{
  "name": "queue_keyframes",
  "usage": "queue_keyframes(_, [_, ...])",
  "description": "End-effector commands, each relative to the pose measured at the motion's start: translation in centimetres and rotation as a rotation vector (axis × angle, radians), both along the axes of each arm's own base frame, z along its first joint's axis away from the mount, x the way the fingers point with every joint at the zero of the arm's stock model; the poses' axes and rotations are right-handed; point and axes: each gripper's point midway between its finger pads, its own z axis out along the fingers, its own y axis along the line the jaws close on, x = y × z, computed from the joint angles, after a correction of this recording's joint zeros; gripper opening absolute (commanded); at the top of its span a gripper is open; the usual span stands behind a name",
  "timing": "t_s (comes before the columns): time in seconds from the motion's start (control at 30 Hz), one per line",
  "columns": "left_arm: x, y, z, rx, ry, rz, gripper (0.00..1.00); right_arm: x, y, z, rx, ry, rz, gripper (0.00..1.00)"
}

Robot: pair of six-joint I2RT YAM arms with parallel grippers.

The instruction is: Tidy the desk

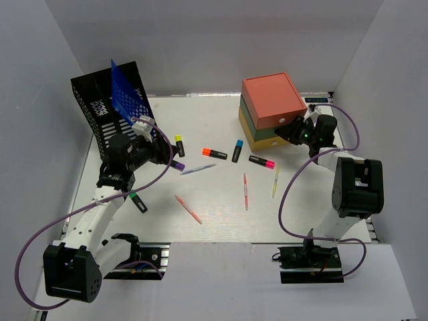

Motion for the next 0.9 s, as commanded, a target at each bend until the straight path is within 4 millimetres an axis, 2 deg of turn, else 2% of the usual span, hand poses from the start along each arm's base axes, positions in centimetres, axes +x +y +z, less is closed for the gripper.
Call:
queue_keyframes(0.0, [-0.2,-0.3,0.3,0.003,-0.016,-0.018,0.7,1.2,-0.1,2.0,0.012,-0.088,-0.005,0.3])
queue_keyframes(0.17, [-0.2,-0.2,0.4,0.003,-0.019,-0.016,0.71,0.7,-0.5,2.0,0.017,-0.087,-0.015,0.24])
queue_keyframes(0.27, [-0.3,-0.2,0.7,0.0,-0.027,-0.017,0.71,-0.3,-0.8,2.0,0.014,-0.084,-0.018,0.23])
queue_keyframes(0.3, [-0.3,-0.3,0.6,0.0,-0.025,-0.019,0.7,-0.8,-0.9,1.4,0.013,-0.066,-0.02,0.22])
queue_keyframes(0.4, [-0.3,-0.3,0.7,-0.001,-0.026,-0.017,0.71,-1.9,-1.5,1.3,0.015,-0.058,-0.025,0.22])
queue_keyframes(0.43, [-0.4,-0.3,0.7,-0.003,-0.026,-0.018,0.71,-2.6,-1.6,0.5,0.018,-0.036,-0.026,0.22])
queue_keyframes(0.47, [-0.3,-0.2,0.8,-0.002,-0.03,-0.017,0.71,-3.0,-1.8,0.9,0.016,-0.047,-0.029,0.22])
queue_keyframes(0.53, [-0.3,-0.2,0.8,-0.001,-0.03,-0.015,0.71,-3.9,-2.0,0.3,0.018,-0.027,-0.03,0.22])
queue_keyframes(0.67, [-0.4,-0.2,0.9,-0.004,-0.032,-0.015,0.71,-5.5,-2.4,0.4,-0.002,-0.031,-0.028,0.23])
queue_keyframes(0.87, [-0.4,-0.1,1.0,-0.004,-0.035,-0.01,0.71,-6.9,-3.2,-0.3,-0.019,-0.015,-0.041,0.26])
